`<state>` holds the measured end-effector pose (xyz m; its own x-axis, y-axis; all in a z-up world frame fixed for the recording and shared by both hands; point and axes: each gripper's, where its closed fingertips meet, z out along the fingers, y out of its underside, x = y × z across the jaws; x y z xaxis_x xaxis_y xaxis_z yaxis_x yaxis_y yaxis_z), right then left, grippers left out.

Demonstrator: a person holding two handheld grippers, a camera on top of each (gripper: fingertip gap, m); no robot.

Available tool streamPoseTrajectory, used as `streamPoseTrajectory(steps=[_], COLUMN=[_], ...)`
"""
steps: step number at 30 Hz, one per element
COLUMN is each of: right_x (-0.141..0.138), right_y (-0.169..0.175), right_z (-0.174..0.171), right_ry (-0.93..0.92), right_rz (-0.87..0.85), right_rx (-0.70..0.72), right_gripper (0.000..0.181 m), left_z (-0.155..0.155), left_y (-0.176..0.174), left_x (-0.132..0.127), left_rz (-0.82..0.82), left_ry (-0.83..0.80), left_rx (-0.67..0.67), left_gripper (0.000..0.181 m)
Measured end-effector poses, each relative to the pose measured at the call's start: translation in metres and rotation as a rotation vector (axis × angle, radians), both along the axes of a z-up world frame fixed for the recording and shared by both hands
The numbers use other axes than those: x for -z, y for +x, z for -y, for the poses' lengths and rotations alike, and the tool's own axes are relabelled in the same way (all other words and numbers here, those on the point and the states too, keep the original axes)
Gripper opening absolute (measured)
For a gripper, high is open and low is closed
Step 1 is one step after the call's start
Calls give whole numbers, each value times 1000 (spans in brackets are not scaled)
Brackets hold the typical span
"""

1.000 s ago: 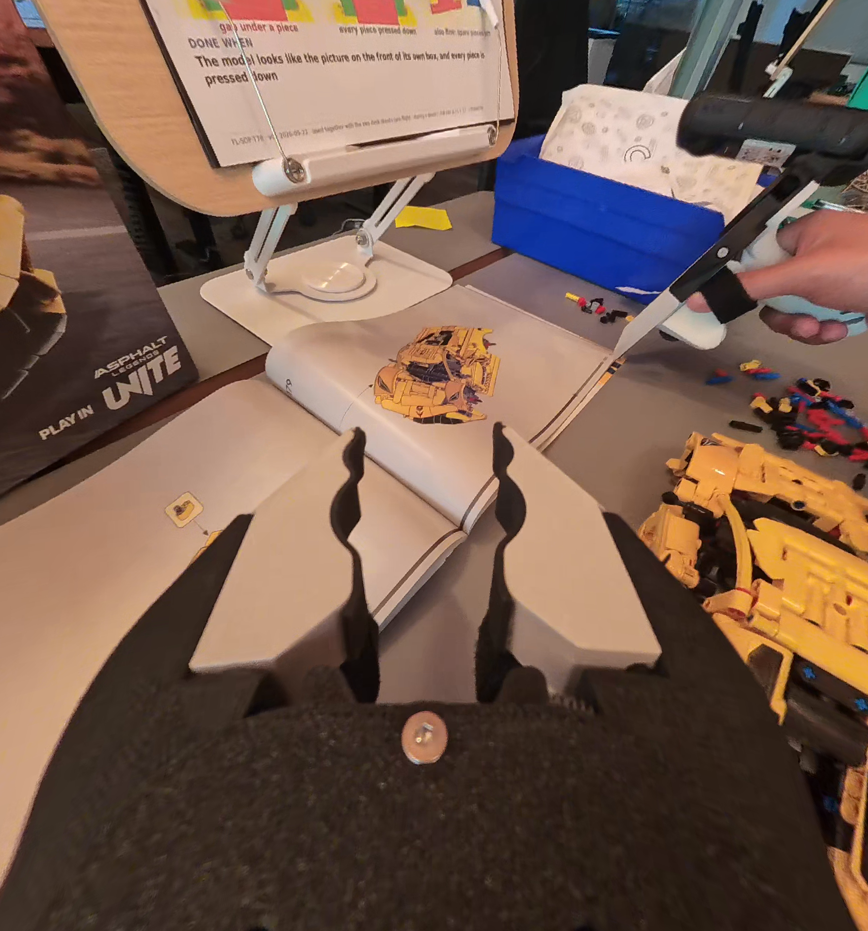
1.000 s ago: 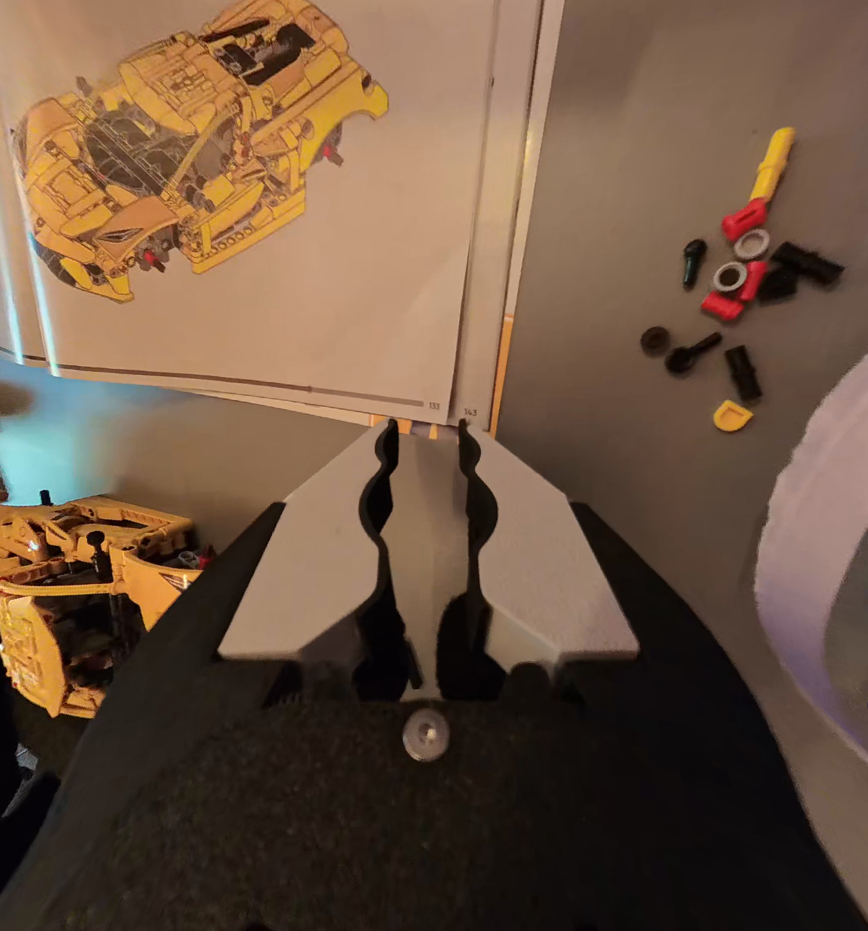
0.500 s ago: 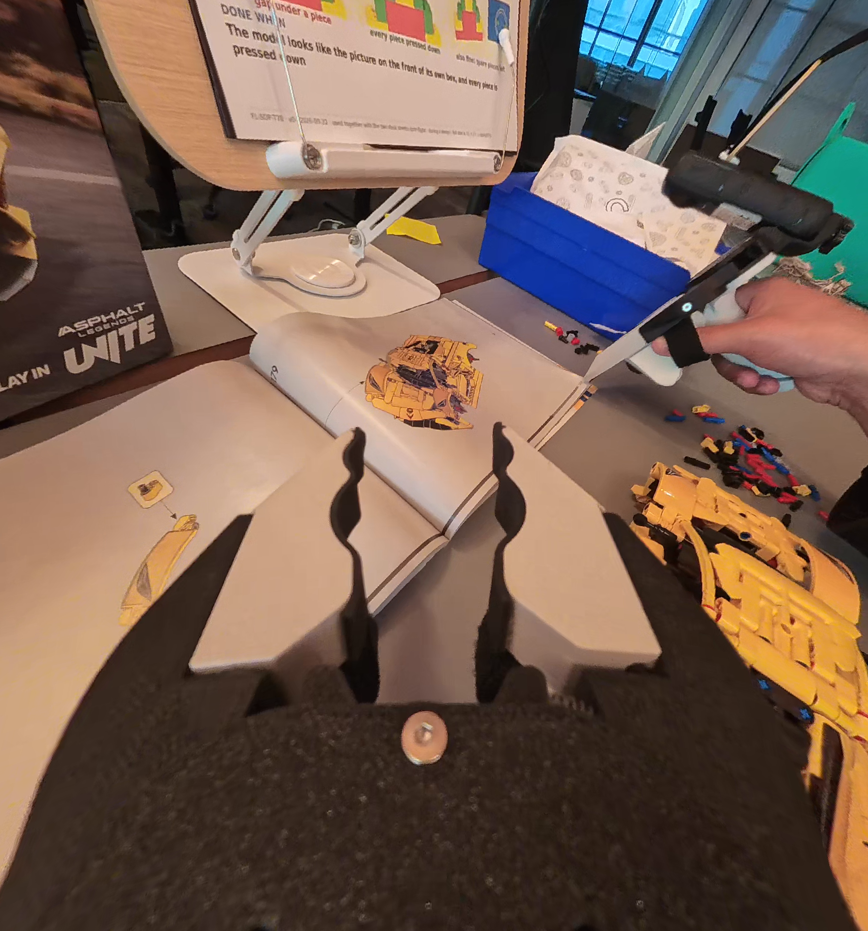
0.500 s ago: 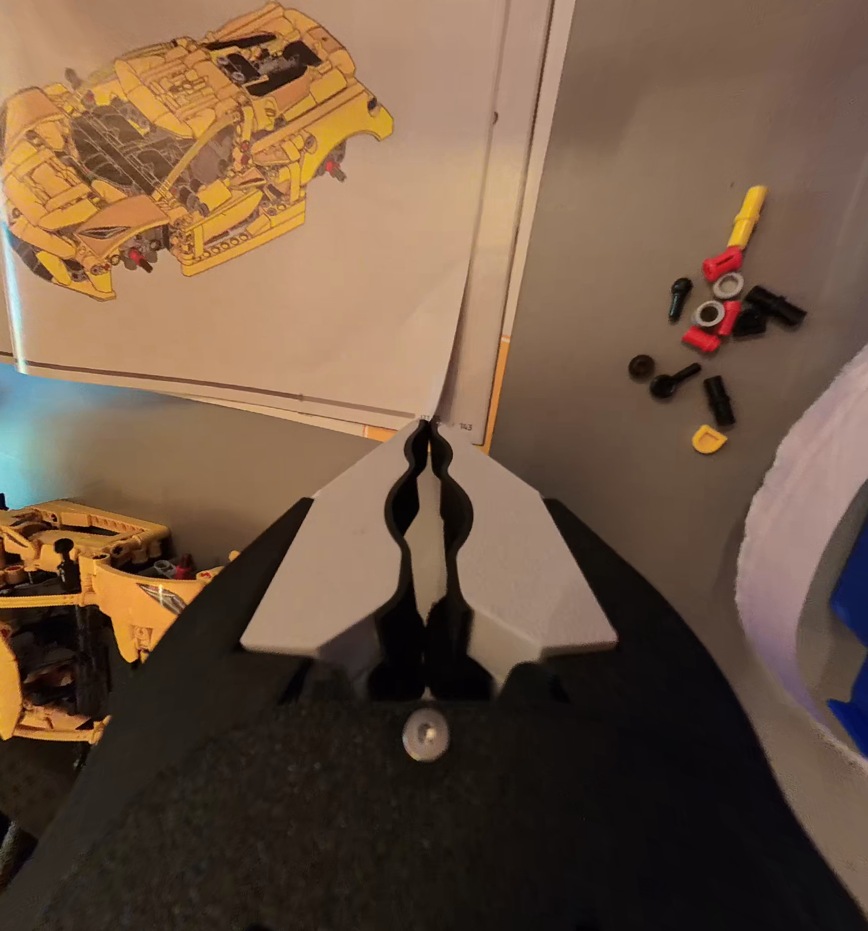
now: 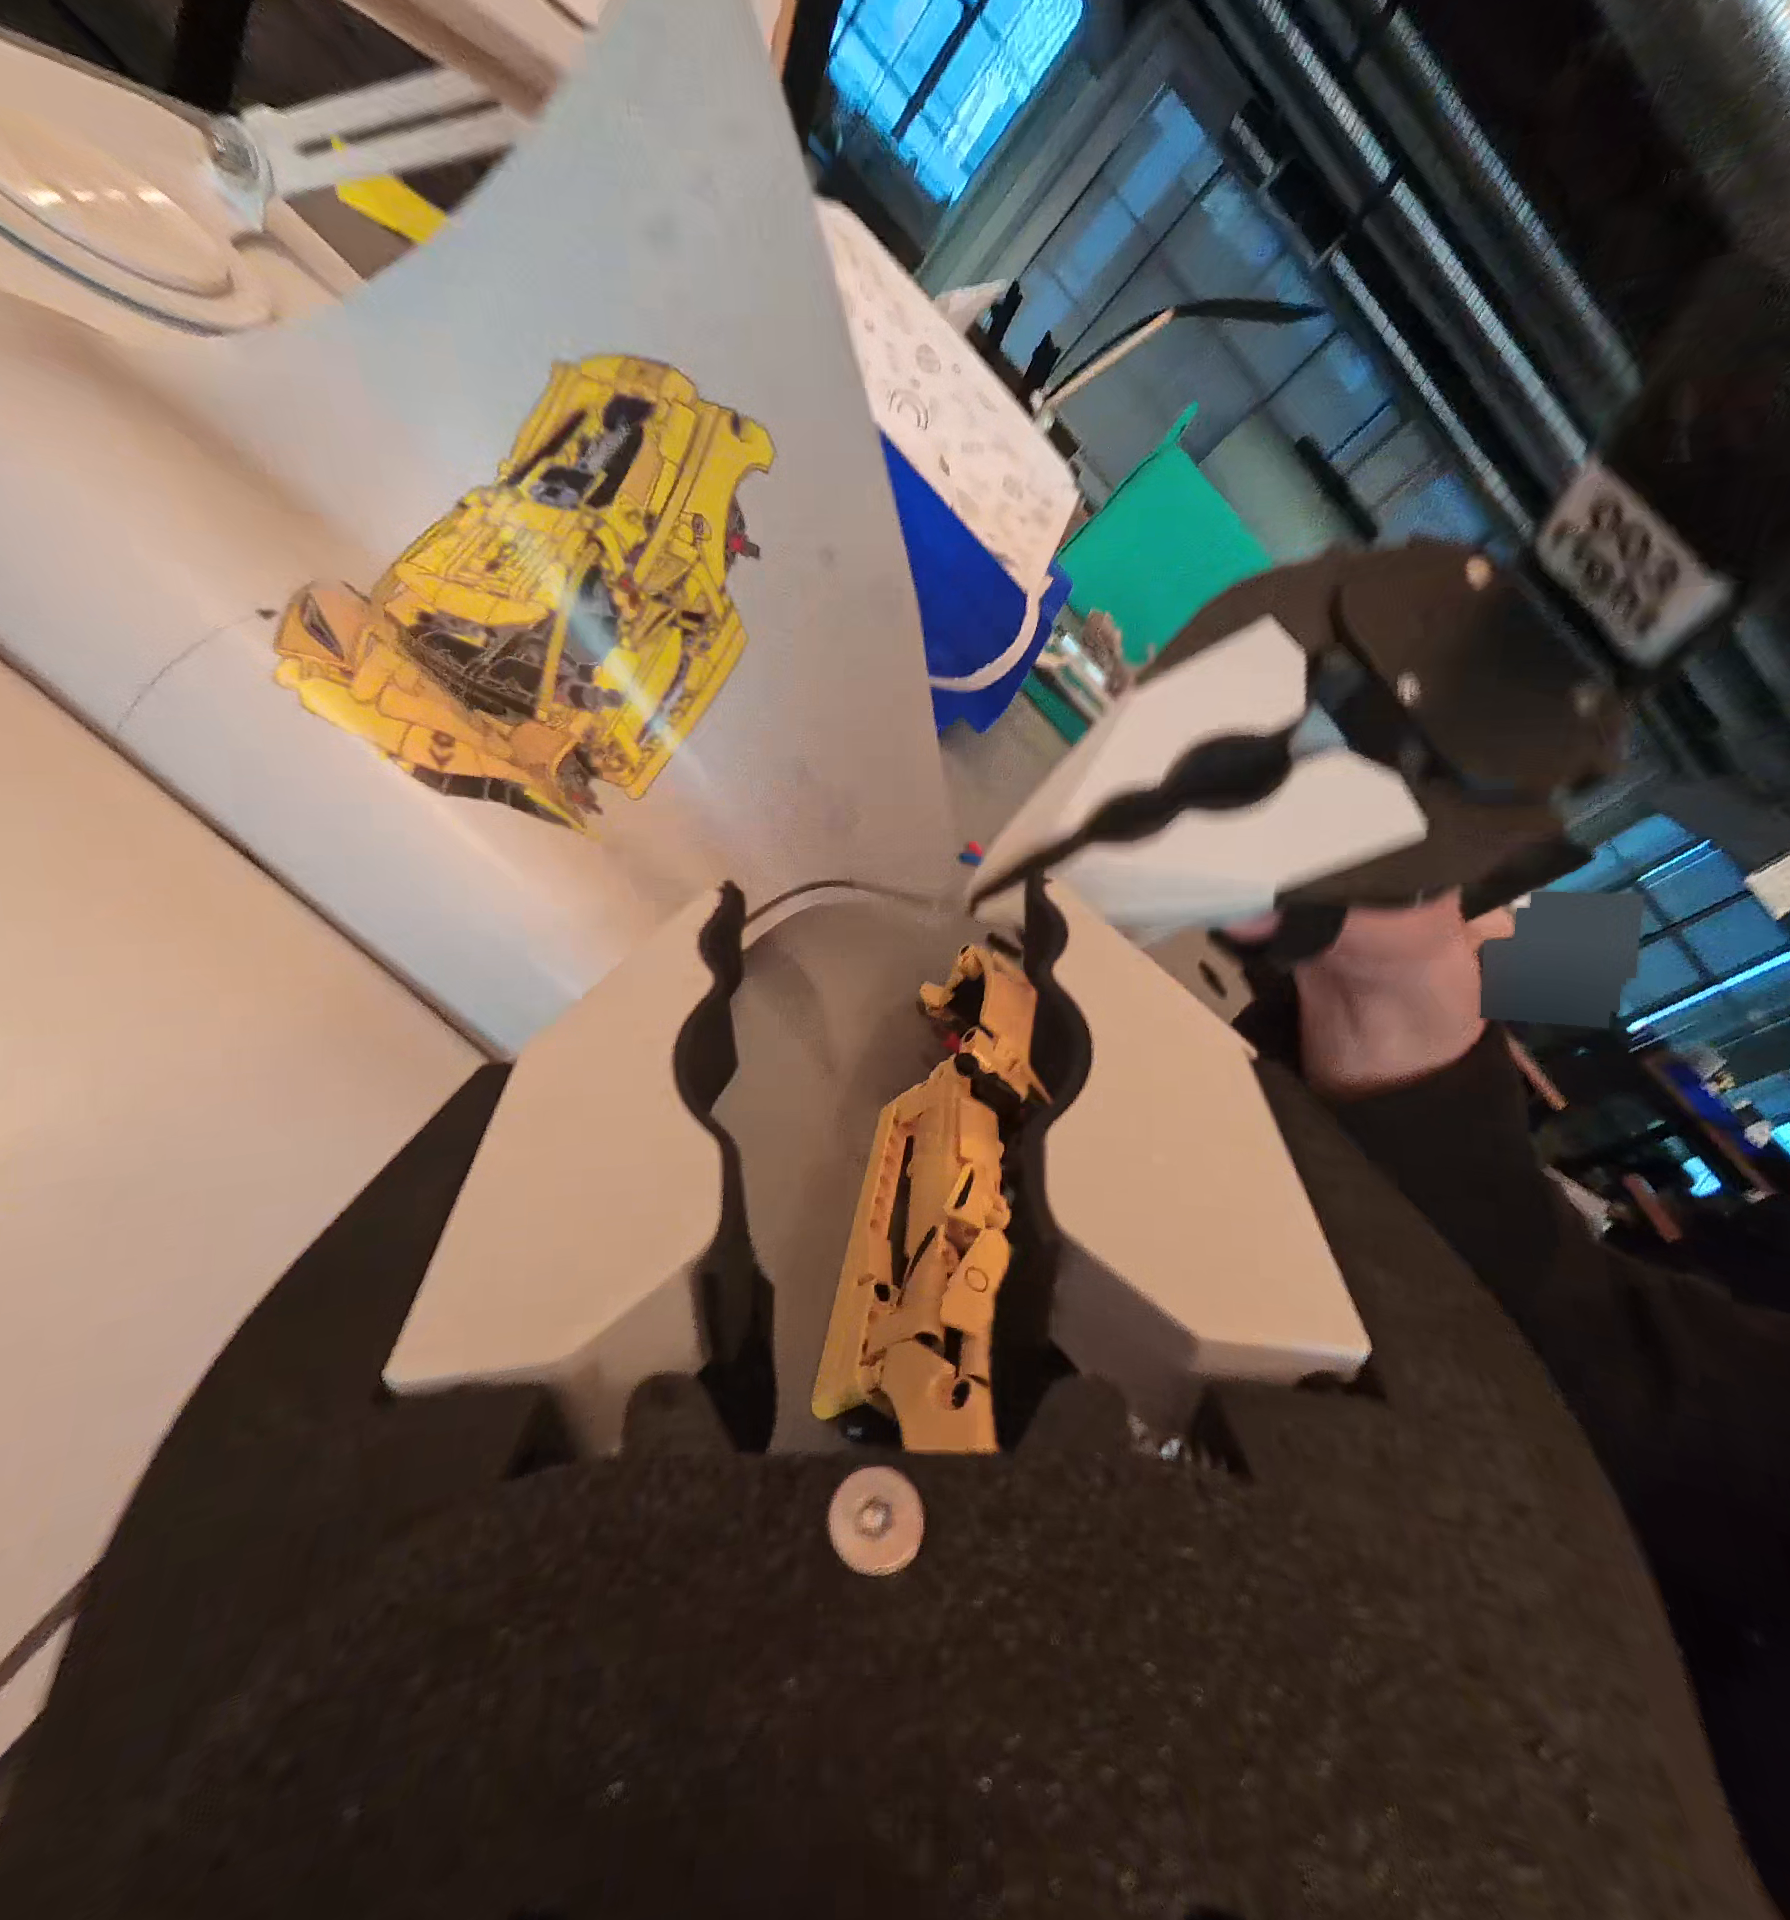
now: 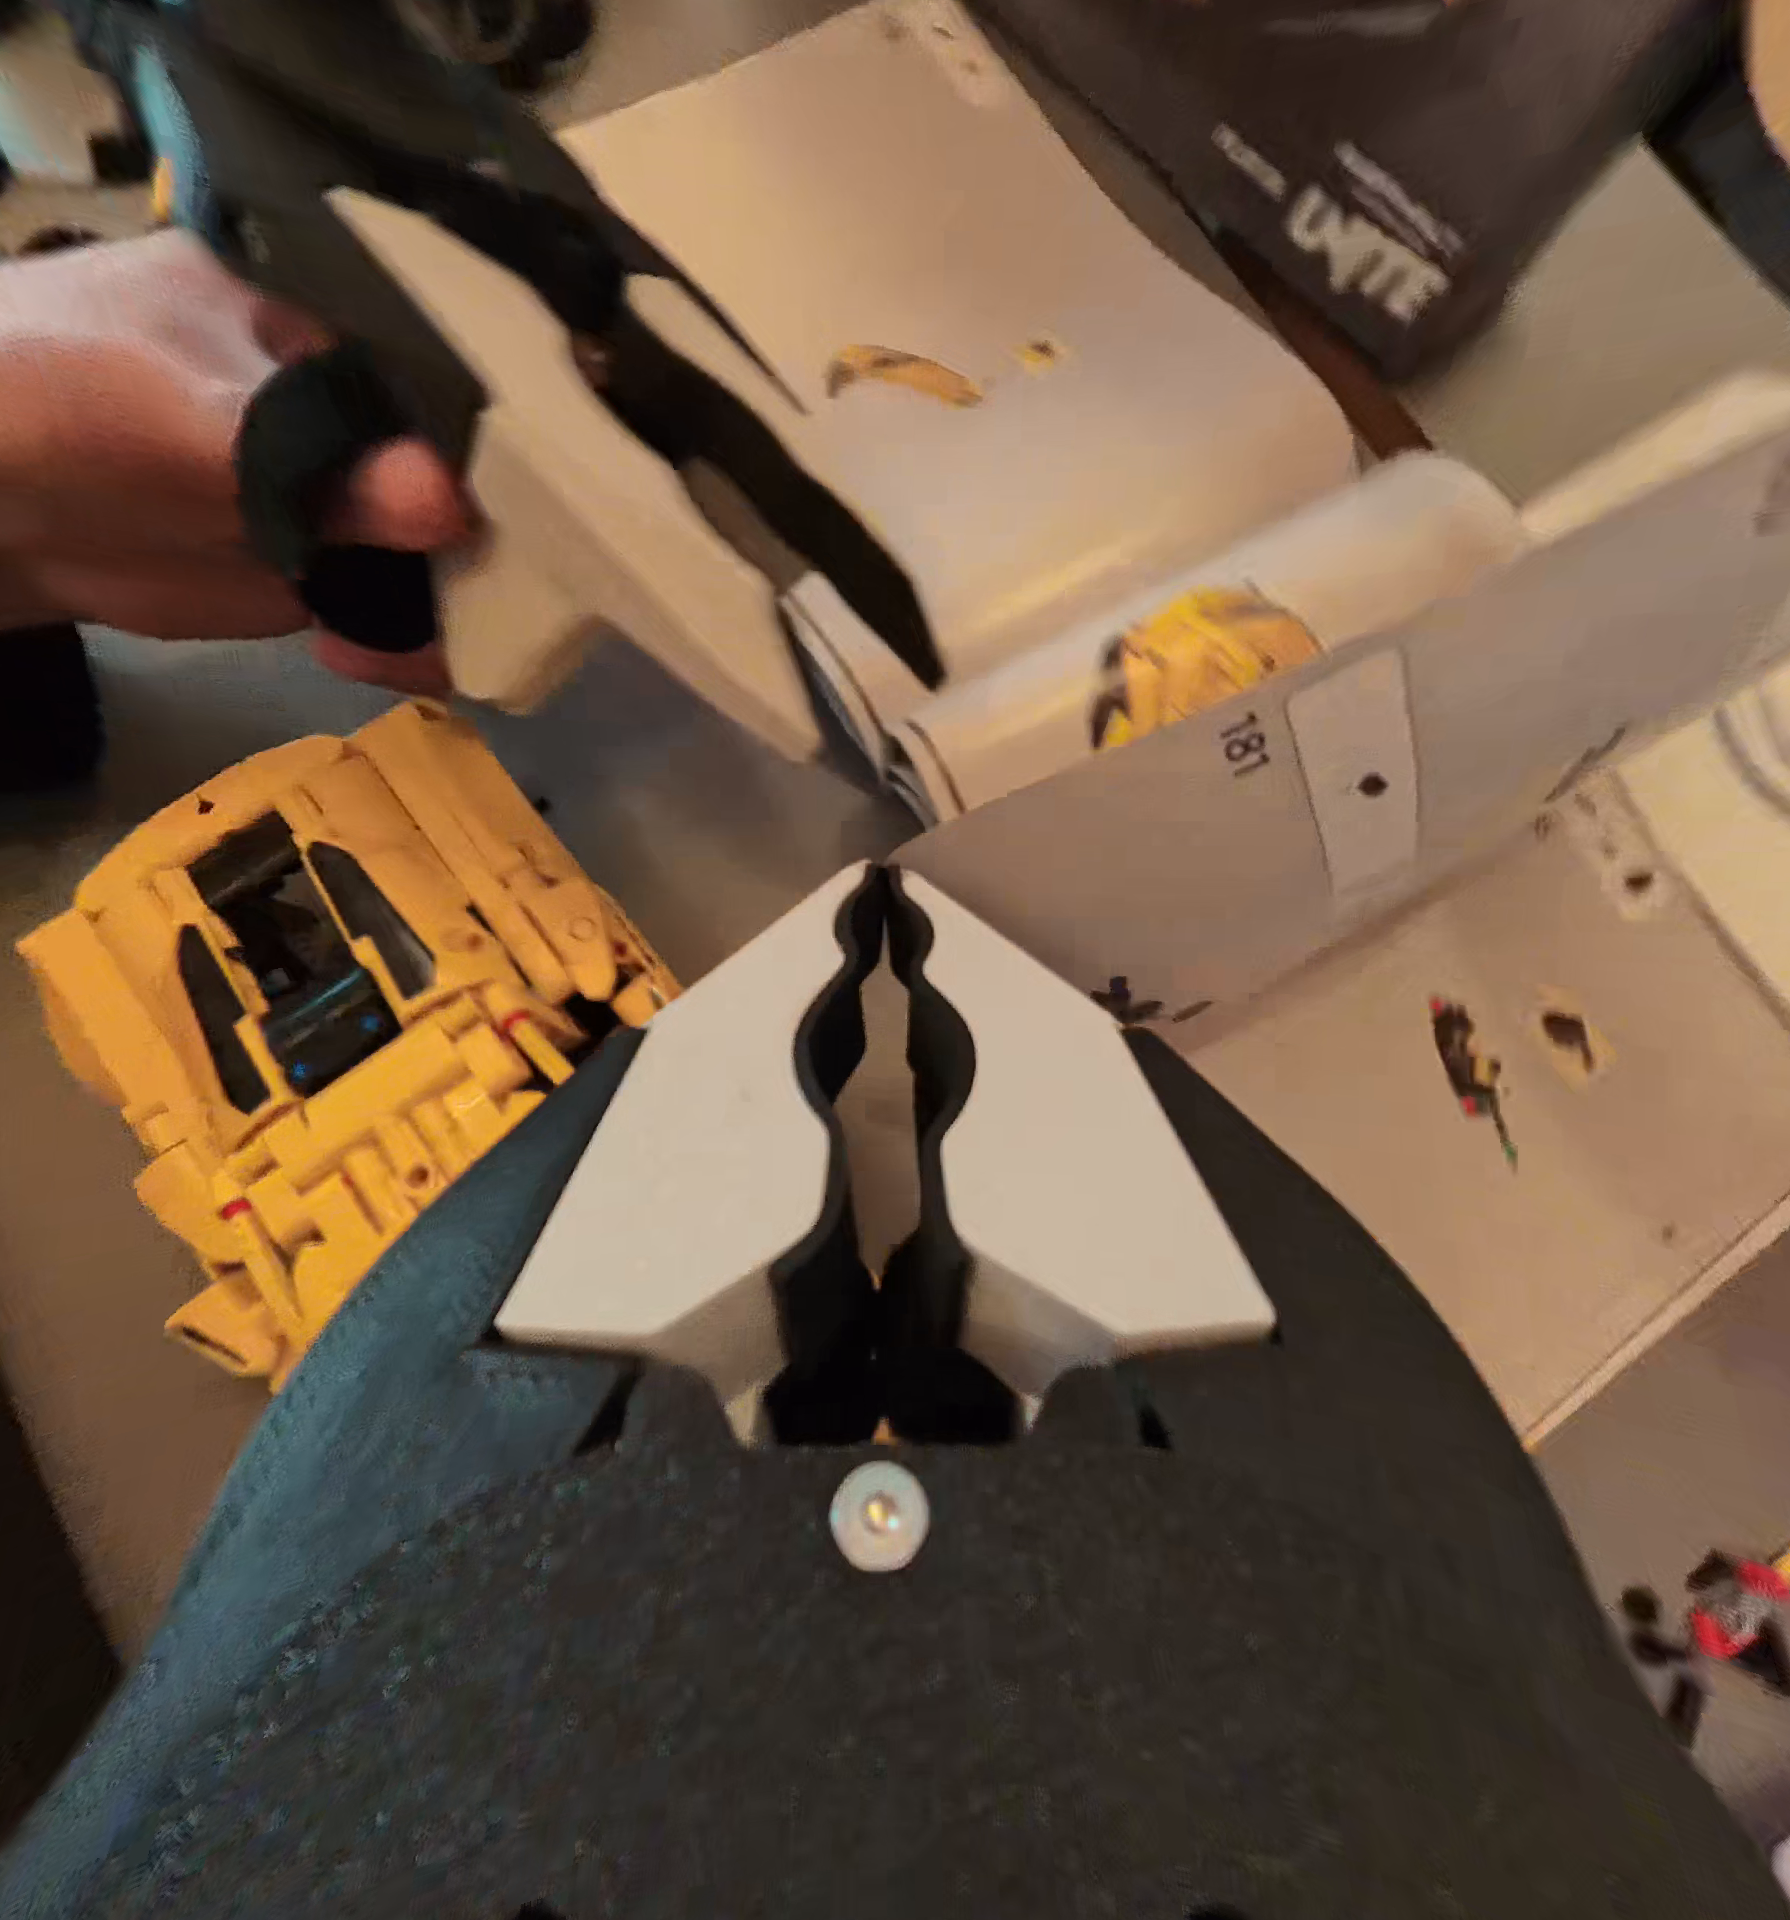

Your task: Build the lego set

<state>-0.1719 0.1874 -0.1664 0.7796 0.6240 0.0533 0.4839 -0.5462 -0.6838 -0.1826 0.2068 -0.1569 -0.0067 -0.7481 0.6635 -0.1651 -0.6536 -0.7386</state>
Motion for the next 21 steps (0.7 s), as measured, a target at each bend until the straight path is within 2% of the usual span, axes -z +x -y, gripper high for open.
streamPoseTrajectory(steps=[4,7,9,10,12,17,21], right_x=[12,15,14,11,0,-43,-46], right_y=[-33,-47,-48,-48,-47,0,57], right_z=[-1,-1,-3,-4,-5,-15,-30], right_ry=[74,118,129,146,216,506,573], right_rz=[153,174,153,127,59,-81,-93], right_rx=[-93,-142,-128,-116,-116,23,197], right_gripper=[0,0,0,0,1,23,33], left_z=[-6,-12,-19,-23,-33,-56,-62], left_y=[-7,-12,-17,-21,-31,-60,-69], left_x=[-17,-11,-4,-2,1,0,0], left_rz=[102,84,55,48,20,-2,32], left_ry=[-74,-97,-88,-92,-118,-121,-167], left_rx=[-13,-31,-59,-78,-110,-198,-212], left_gripper=[54,51,10,0,0,0,0])
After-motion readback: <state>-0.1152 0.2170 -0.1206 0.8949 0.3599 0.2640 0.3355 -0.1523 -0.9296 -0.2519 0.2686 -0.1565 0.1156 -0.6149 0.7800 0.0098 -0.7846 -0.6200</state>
